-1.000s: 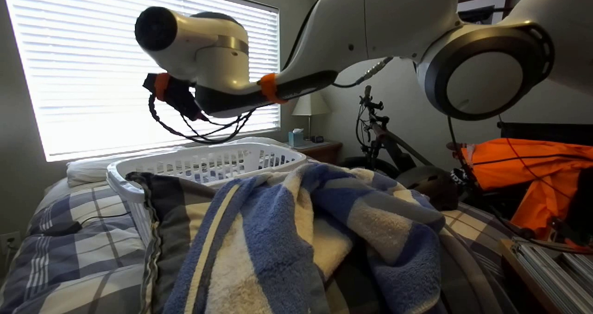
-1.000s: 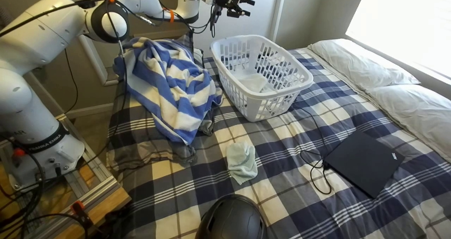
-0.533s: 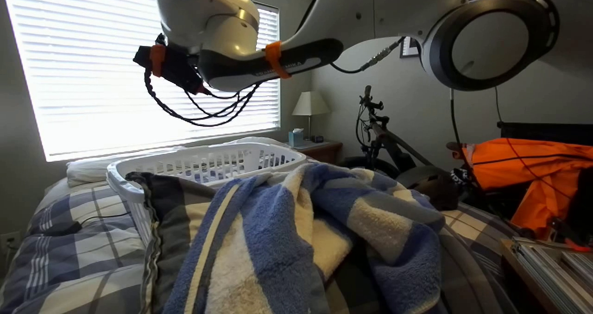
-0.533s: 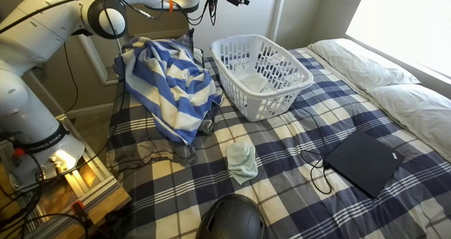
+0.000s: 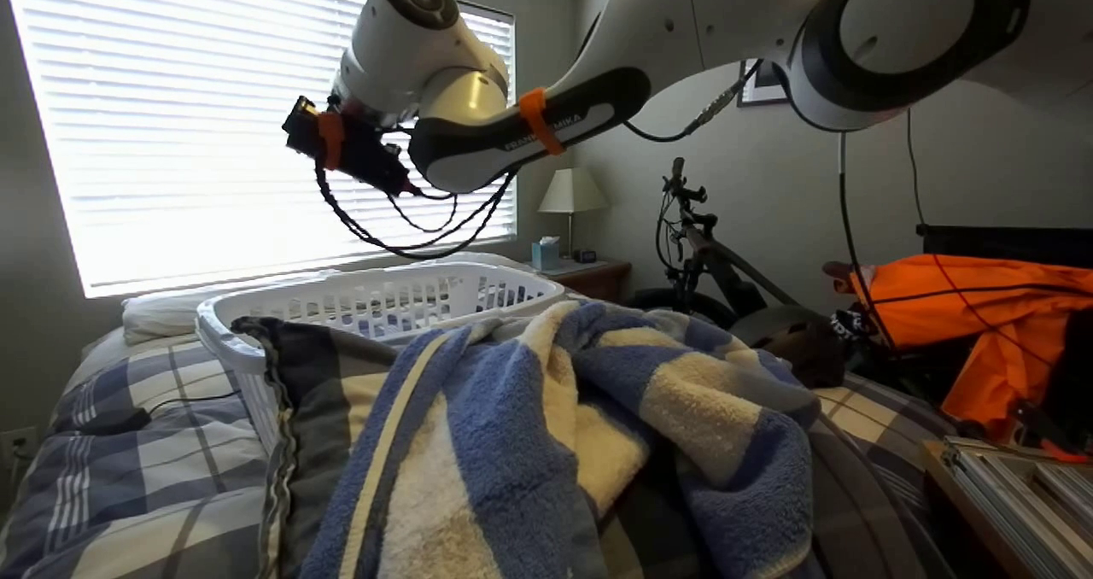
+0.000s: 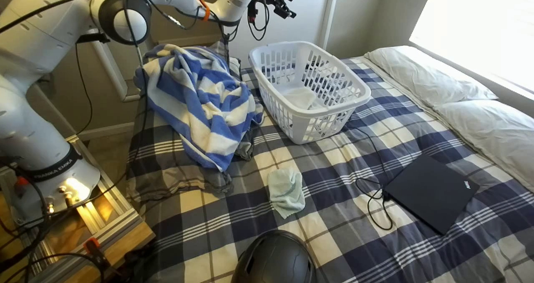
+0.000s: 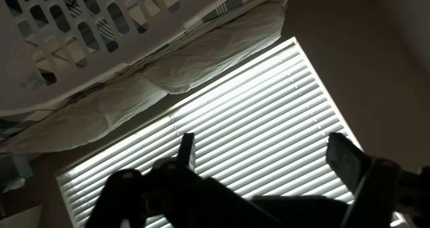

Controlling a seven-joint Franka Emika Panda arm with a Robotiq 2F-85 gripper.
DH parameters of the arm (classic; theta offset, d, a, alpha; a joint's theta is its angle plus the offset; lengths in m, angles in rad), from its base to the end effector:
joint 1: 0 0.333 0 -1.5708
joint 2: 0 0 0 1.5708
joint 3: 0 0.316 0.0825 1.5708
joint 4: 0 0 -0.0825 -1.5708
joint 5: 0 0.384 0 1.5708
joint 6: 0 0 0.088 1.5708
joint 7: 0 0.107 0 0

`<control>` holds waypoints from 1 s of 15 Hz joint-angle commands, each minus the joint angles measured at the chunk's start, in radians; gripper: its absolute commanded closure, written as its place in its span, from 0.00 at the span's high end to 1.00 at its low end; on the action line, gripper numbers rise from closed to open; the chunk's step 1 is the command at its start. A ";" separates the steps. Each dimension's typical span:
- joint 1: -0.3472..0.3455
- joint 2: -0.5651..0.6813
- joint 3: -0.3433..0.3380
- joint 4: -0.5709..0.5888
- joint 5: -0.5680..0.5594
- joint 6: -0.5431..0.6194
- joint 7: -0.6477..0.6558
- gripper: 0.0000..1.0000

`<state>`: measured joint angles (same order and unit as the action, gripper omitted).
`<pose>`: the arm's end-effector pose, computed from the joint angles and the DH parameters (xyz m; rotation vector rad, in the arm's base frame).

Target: Put the white towel in the basket.

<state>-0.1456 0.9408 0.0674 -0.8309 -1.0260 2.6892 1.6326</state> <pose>0.8295 -0.0666 0.4485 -2.2889 1.3044 -1.6829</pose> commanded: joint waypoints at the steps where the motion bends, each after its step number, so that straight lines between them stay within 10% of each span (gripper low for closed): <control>1: -0.099 -0.181 0.100 -0.233 0.014 0.045 -0.248 1.00; 7: -0.367 -0.349 0.423 -0.454 0.098 0.074 -0.701 1.00; 15: -0.908 -0.461 0.996 -0.815 0.458 0.026 -1.322 1.00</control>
<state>-0.8564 0.5467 0.8992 -1.4600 -0.7154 2.7294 0.5074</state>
